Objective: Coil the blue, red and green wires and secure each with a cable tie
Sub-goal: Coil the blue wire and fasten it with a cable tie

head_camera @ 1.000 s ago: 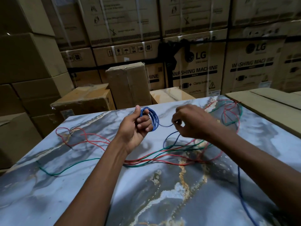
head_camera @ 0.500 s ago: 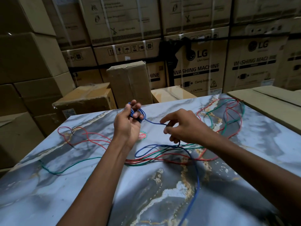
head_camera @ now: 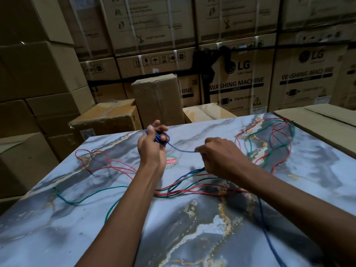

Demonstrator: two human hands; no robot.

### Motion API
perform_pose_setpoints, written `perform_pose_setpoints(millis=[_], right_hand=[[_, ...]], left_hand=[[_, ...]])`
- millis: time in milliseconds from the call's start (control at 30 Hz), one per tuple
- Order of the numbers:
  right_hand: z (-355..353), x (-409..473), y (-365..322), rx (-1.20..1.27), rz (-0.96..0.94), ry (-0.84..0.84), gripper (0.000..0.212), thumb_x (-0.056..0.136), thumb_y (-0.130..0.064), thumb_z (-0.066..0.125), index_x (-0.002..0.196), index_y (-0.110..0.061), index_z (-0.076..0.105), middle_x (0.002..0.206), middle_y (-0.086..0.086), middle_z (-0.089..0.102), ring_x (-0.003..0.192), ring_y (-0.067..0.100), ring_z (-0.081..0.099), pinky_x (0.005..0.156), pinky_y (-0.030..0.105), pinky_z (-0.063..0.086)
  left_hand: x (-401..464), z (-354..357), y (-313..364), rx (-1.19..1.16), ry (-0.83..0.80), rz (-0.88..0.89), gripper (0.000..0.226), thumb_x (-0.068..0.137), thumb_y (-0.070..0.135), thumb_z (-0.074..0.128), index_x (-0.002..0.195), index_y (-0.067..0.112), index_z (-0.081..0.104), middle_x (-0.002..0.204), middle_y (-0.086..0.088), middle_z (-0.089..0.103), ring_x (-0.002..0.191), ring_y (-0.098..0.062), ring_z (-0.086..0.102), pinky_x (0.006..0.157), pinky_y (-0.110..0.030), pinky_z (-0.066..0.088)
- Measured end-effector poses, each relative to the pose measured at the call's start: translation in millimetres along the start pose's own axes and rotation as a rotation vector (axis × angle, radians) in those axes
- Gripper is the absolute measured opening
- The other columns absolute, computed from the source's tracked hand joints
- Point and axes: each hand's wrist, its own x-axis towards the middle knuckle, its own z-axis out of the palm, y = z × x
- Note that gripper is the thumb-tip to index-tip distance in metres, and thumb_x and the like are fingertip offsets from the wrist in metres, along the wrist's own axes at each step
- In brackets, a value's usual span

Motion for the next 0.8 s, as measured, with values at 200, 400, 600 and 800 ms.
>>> perform_pose_setpoints(millis=[200, 400, 600, 800], right_hand=[[-4.6, 2.7, -13.8, 0.000, -0.270, 0.052, 0.016, 0.090, -0.014, 0.055, 0.080, -0.014, 0.067, 0.078, 0.004, 0.055, 0.061, 0.029, 0.050, 0.054, 0.038, 0.041], [-1.7, 1.3, 3.0, 0.112, -0.294, 0.345, 0.013, 0.089, -0.012, 0.066, 0.096, -0.017, 0.076, 0.080, 0.003, 0.061, 0.055, 0.028, 0.056, 0.044, 0.034, 0.044], [-4.6, 6.9, 18.8, 0.172, -0.234, 0.442, 0.015, 0.088, -0.026, 0.075, 0.087, -0.011, 0.075, 0.078, 0.005, 0.063, 0.059, 0.026, 0.058, 0.050, 0.037, 0.050], [-20.6, 10.2, 41.2, 0.180, -0.288, 0.364, 0.022, 0.081, -0.028, 0.086, 0.084, -0.011, 0.071, 0.079, 0.002, 0.064, 0.060, 0.017, 0.055, 0.053, 0.036, 0.051]], left_hand=[[-11.0, 2.1, -17.8, 0.493, -0.214, 0.105, 0.026, 0.110, 0.016, 0.032, 0.101, 0.009, 0.055, 0.071, 0.000, 0.070, 0.057, -0.009, 0.056, 0.062, -0.020, 0.047], [-21.2, 1.6, -23.9, 0.787, -0.440, 0.118, 0.026, 0.109, 0.013, 0.035, 0.100, 0.003, 0.057, 0.072, -0.003, 0.055, 0.061, -0.010, 0.050, 0.061, -0.018, 0.043], [-23.0, 3.8, -22.1, 0.863, -0.606, 0.059, 0.031, 0.101, 0.023, 0.040, 0.077, 0.008, 0.051, 0.058, 0.006, 0.049, 0.054, -0.009, 0.042, 0.054, -0.022, 0.034], [-20.6, 5.1, -8.3, 1.061, -0.710, 0.093, 0.031, 0.089, 0.038, 0.050, 0.067, 0.017, 0.056, 0.058, 0.007, 0.044, 0.055, -0.011, 0.038, 0.056, -0.030, 0.030]])
